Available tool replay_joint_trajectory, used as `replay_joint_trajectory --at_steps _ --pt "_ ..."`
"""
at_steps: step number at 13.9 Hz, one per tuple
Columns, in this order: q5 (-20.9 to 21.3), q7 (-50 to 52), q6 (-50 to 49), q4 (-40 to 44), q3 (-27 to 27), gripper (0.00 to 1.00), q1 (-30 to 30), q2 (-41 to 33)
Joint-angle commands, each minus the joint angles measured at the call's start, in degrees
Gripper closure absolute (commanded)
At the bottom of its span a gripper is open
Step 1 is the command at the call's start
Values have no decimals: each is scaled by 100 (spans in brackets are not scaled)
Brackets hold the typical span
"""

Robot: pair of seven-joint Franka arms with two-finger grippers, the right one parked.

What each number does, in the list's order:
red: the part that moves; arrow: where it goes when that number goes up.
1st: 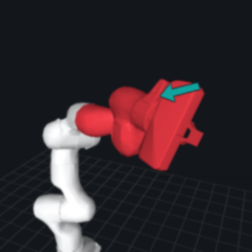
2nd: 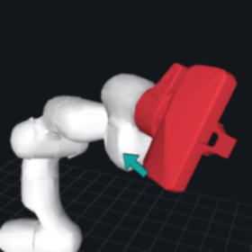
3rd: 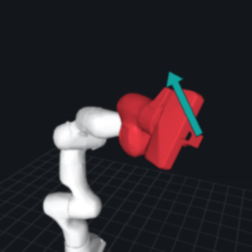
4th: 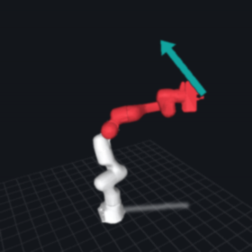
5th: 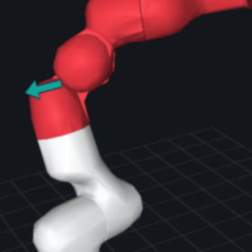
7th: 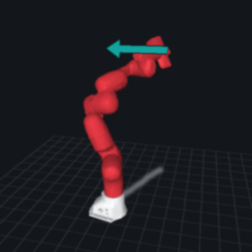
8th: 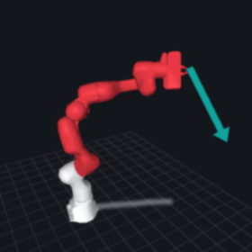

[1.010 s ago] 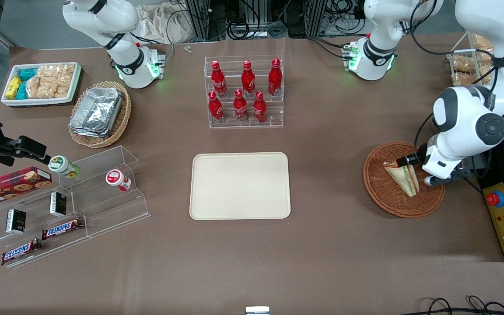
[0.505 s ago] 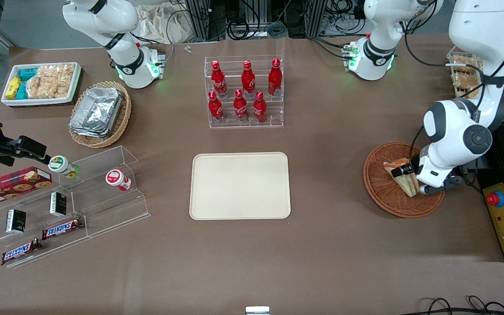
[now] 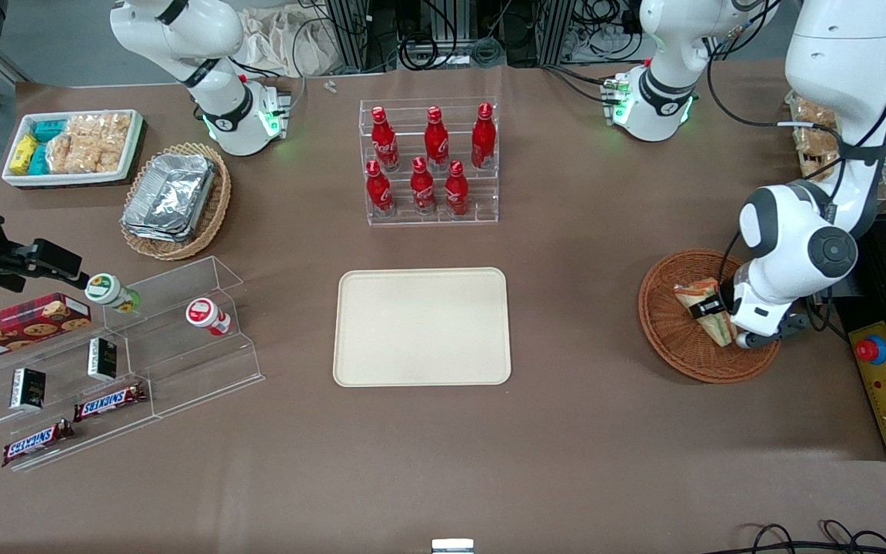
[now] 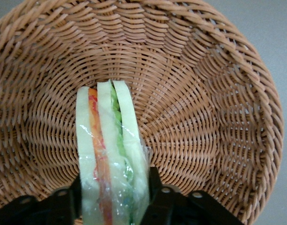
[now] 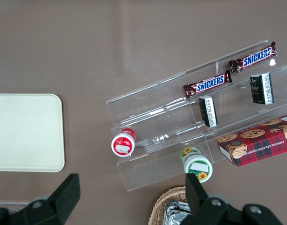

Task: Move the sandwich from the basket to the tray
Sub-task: 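Carry the sandwich with the left gripper over the cream tray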

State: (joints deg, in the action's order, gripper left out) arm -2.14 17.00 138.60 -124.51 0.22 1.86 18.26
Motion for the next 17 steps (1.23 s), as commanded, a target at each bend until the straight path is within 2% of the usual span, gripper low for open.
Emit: replay_joint_trajectory --at_steps 1,4,8,12,14,17 --pt "-58 232 -586 277 -13 100 -36 -174" --pt "-58 452 -1752 891 -4 100 -36 -463" --pt "-58 760 -3880 2454 31 100 -80 -526" --pt "-163 761 -4859 3388 197 100 -80 -534" --pt "-190 804 -5027 3530 547 100 -89 -535" --pt "-102 1077 -5018 3592 1531 100 -89 -534"
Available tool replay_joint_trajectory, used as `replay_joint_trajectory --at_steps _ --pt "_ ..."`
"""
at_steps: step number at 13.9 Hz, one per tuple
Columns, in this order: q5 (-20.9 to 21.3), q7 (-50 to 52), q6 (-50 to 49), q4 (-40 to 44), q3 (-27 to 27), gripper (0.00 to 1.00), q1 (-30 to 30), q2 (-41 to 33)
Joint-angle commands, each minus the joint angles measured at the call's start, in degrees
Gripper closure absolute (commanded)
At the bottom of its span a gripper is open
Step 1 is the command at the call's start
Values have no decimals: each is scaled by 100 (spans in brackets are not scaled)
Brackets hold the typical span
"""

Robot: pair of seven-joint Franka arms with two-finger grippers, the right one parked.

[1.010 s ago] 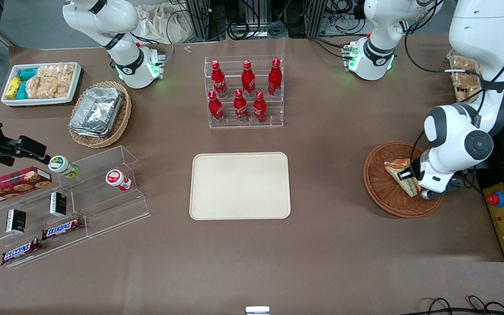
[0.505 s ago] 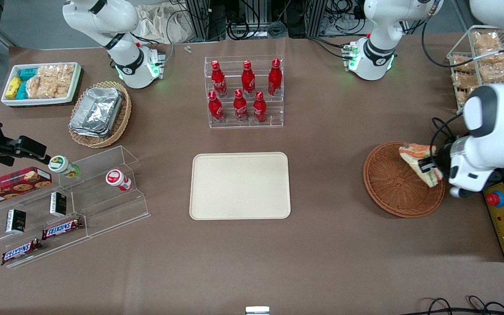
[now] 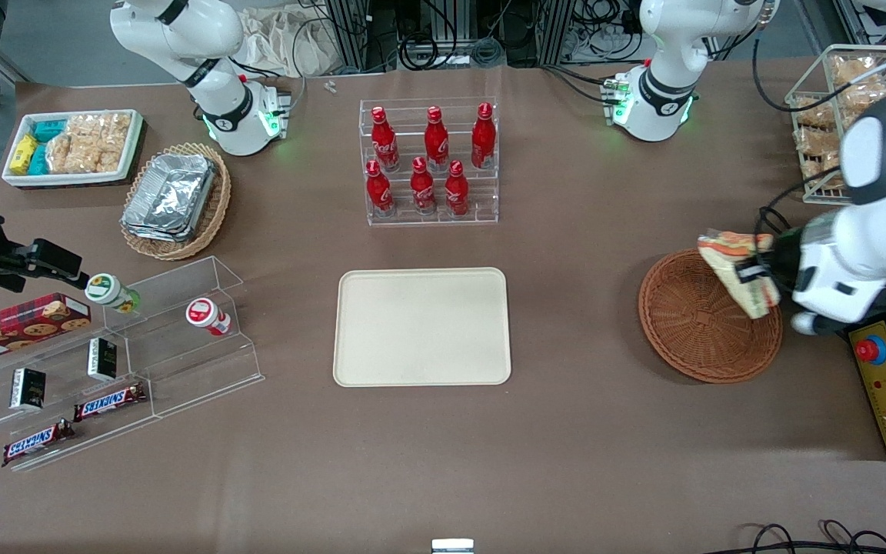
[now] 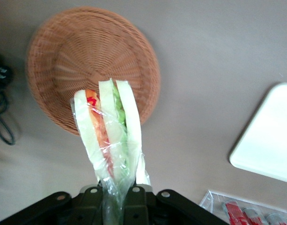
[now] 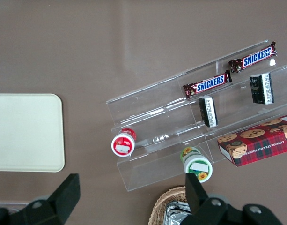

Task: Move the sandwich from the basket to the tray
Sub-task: 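Carry the sandwich with the left gripper over the cream tray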

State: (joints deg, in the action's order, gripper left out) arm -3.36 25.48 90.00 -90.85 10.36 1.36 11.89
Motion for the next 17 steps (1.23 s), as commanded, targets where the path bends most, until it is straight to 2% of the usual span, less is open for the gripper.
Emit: replay_joint_trajectory --at_steps 1,4,6,8,11,15,17 --pt "81 221 -98 286 902 100 -100 120" --pt "222 291 217 419 1625 100 -319 392" --pt "292 352 850 340 1679 100 -862 594" --pt "301 668 1281 401 1671 100 -1294 1137" --pt "362 940 2256 410 1671 100 -1541 1911" --pt "1503 1494 3249 410 1662 100 -1744 2782" --pt "1672 1495 3470 419 1662 100 -1744 3037"
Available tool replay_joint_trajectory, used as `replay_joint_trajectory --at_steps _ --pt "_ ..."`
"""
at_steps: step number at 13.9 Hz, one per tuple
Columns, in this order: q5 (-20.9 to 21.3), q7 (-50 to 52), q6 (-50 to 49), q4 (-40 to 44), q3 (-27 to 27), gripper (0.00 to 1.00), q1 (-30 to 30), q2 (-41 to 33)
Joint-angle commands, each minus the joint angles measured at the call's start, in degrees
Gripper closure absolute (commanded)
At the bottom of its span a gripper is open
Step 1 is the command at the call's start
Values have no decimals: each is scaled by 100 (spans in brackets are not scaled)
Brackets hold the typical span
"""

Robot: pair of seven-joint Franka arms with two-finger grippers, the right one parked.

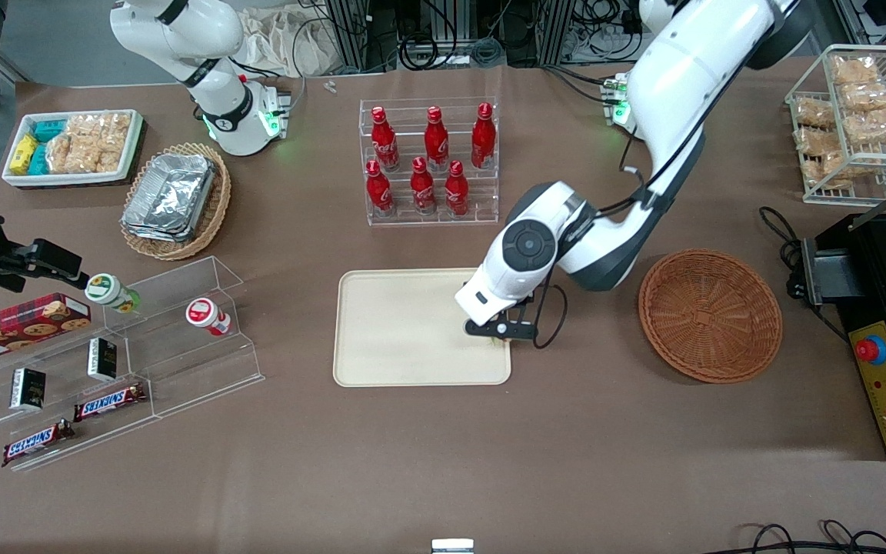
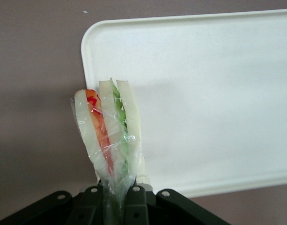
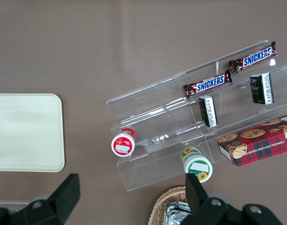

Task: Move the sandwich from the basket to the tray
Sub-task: 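Carry the sandwich with the left gripper over the cream tray, then lower the sandwich onto the tray and open the left gripper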

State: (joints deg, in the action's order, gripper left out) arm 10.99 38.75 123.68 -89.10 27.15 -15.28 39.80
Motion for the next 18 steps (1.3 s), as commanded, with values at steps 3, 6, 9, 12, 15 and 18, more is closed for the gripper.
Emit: replay_joint_trajectory --at_steps 3,6,9,12,15,18 --pt "447 159 445 244 -26 100 -177 484" --pt "474 333 473 244 -26 12 -186 555" --pt "465 580 412 236 -26 0 -116 441" --pt "395 616 -359 227 -26 0 -46 -84" --pt "325 223 -1851 174 44 0 463 -796" --pt "-26 -1050 -3057 191 36 0 1121 -1613"
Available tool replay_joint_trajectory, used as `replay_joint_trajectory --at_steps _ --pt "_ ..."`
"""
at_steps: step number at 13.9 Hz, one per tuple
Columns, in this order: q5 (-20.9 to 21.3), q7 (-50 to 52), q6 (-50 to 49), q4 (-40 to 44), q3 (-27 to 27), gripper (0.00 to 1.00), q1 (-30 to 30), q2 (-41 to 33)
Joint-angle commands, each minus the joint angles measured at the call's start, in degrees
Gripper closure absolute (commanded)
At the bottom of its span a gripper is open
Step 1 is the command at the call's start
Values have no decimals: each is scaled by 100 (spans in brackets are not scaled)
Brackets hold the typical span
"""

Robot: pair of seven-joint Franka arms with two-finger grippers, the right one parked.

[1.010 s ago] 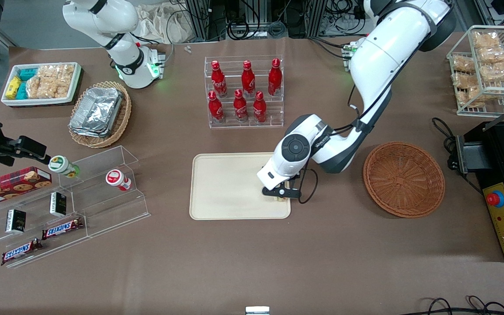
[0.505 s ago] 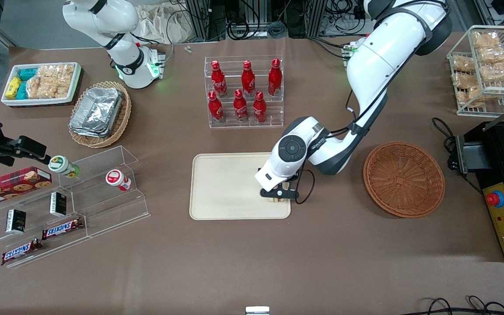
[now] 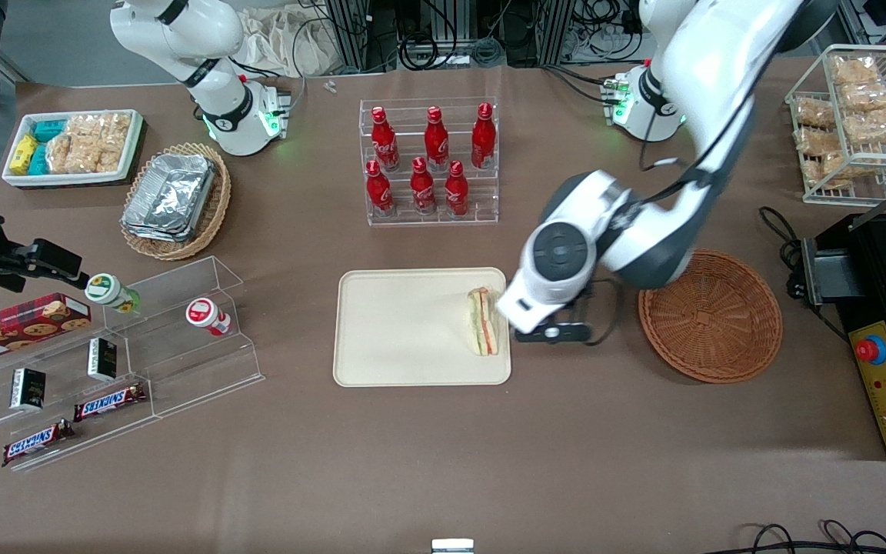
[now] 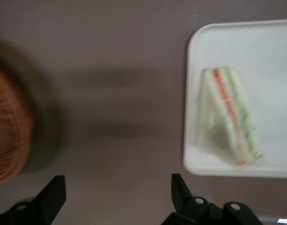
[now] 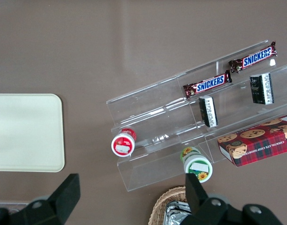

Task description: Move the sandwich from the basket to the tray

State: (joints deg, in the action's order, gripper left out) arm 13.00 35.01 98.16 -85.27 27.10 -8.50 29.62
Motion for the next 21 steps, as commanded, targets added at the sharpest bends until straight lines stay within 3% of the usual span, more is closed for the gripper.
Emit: replay_joint_trajectory --at_steps 1,7,16,18,21 --pt "-306 -1028 -787 -148 41 0 680 -789" --pt "-403 -2366 -1773 28 -12 0 1629 -1581" --pt "-386 -2192 -1871 72 -117 0 2230 -1644" --pt "-438 -2243 -1871 72 -693 0 1863 -1670" --pt "-1035 -2751 -1879 142 -2108 0 1063 -1758"
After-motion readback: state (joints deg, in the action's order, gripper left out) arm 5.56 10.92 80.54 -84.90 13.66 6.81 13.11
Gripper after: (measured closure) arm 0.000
